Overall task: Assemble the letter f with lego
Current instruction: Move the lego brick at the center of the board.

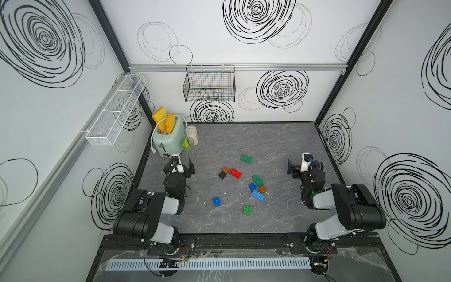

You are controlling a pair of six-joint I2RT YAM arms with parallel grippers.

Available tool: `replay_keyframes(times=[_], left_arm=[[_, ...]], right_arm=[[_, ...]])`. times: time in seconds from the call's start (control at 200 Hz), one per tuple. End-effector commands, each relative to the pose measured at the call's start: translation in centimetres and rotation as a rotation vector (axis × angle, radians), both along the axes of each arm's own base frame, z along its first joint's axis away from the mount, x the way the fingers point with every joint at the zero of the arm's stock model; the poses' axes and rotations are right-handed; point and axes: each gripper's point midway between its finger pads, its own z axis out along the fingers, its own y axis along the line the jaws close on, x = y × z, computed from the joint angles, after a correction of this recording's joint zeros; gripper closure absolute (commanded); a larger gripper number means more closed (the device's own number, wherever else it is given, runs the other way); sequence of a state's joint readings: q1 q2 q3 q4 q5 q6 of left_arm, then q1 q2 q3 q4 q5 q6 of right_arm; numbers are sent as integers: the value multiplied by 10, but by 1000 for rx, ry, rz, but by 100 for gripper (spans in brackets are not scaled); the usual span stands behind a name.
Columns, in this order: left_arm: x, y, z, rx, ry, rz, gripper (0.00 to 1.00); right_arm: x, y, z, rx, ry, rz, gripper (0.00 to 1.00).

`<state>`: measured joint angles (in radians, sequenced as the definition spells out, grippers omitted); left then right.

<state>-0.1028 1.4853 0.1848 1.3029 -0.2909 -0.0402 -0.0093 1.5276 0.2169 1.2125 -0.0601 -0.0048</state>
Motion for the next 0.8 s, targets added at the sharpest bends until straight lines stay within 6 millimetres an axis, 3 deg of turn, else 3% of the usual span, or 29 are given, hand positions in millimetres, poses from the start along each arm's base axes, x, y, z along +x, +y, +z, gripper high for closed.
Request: replay_keyframes(times=[0.0, 0.685, 0.795], left_arm=[[0, 0, 14, 6, -53, -1, 2], [0, 0, 14, 1, -53, -10, 2], [7, -3, 23, 34, -24, 10, 2]], right_arm=[[0, 1, 12, -13, -46, 6, 1], [2, -1, 11, 7, -38, 20, 1], [5, -19, 20, 29, -44, -93, 1]])
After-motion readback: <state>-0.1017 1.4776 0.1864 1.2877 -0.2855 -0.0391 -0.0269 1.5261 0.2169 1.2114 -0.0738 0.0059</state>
